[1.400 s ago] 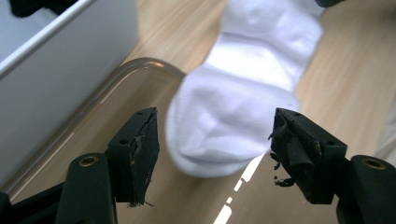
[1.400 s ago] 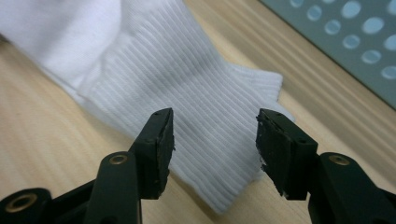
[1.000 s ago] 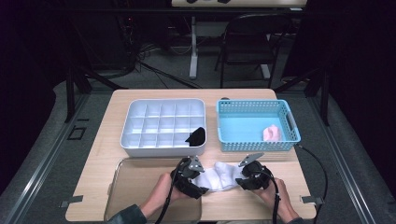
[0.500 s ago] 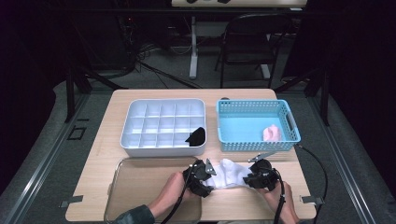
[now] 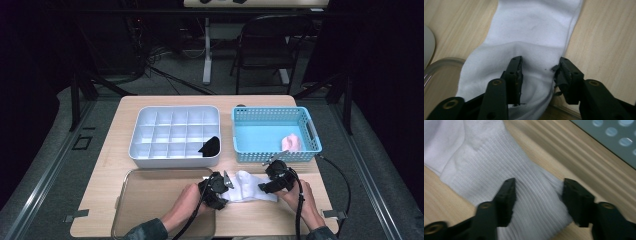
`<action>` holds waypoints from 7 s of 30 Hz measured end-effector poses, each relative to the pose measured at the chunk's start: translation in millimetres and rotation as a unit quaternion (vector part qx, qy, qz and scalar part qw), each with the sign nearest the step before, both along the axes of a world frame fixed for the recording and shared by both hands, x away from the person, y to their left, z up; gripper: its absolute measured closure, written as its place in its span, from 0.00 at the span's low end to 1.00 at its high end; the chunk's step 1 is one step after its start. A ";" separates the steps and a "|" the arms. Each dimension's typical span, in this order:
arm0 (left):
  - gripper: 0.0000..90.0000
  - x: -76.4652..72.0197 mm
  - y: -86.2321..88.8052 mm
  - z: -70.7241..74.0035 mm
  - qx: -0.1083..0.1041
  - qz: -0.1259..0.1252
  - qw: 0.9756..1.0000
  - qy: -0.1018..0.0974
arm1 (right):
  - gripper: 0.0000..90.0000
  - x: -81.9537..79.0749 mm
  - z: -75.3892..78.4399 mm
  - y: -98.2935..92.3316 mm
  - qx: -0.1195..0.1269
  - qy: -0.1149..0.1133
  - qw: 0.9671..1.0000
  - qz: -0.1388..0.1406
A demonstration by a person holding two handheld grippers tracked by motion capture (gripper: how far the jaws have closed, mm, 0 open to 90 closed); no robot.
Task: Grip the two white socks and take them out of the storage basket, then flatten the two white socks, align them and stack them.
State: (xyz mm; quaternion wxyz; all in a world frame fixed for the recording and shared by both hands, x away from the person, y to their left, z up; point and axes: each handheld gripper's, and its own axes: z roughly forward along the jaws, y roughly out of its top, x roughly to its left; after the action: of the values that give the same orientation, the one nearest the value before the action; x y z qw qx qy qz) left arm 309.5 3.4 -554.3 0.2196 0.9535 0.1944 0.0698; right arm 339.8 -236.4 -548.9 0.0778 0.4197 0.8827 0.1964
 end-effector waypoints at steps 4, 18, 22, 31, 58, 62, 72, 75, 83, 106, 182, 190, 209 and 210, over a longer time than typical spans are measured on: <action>0.82 1.0 -0.1 0.3 0.005 0.005 1.000 -0.008 | 0.78 -3.4 -1.8 -2.3 0.020 0.004 1.000 -0.008; 0.92 5.3 5.6 3.8 -0.025 0.008 0.999 -0.028 | 0.91 -13.5 0.9 -8.6 0.057 0.011 0.997 -0.050; 0.92 5.2 6.0 7.6 -0.028 0.009 0.999 -0.041 | 0.91 -22.3 4.1 -9.1 0.054 0.012 0.997 -0.057; 0.92 9.9 5.6 14.8 -0.037 0.005 0.997 -0.061 | 0.90 -44.7 5.9 0.0 0.057 0.029 0.996 -0.059; 0.47 26.8 16.6 21.3 -0.029 0.018 0.998 -0.055 | 0.38 -52.0 26.0 6.5 0.106 0.010 0.994 0.002; 0.41 27.8 16.9 18.9 -0.013 0.013 0.999 -0.050 | 0.41 -37.3 16.9 16.9 0.075 0.020 0.997 0.011; 0.69 25.2 -3.9 2.6 0.030 0.003 0.997 -0.069 | 0.73 -26.8 -3.3 23.1 0.049 0.052 0.997 0.010; 0.84 24.0 -6.0 0.0 0.029 0.001 0.997 -0.067 | 0.84 -29.0 -4.1 22.1 0.070 0.061 0.996 0.003; 0.90 28.2 -14.0 3.9 -0.012 0.005 0.999 -0.048 | 0.89 -43.8 -0.1 18.9 0.082 0.066 0.994 -0.017; 0.87 30.3 -10.9 10.6 -0.023 0.000 1.000 -0.017 | 0.68 -47.8 1.2 8.9 0.049 -0.009 0.997 -0.060; 0.94 10.4 2.4 36.1 -0.083 0.033 0.995 -0.036 | 0.38 -76.1 1.8 47.7 -0.029 -0.090 0.995 -0.038; 0.94 10.8 9.8 40.9 -0.094 0.030 0.995 -0.030 | 0.73 -70.6 -3.1 40.6 -0.071 -0.130 0.988 -0.048; 0.68 -7.3 29.1 38.9 -0.049 0.013 0.998 -0.041 | 0.87 -62.6 40.1 26.0 0.062 0.008 0.998 -0.024; 0.60 -8.8 27.5 38.1 -0.042 0.015 0.997 -0.057 | 0.87 -59.3 40.2 24.5 0.069 0.018 0.997 -0.025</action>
State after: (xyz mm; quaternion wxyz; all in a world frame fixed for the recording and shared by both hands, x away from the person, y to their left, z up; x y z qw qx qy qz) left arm 300.8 30.9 -516.2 0.2691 0.9348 0.1991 0.1188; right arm 280.5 -211.9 -508.7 0.0375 0.4495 0.8576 0.2472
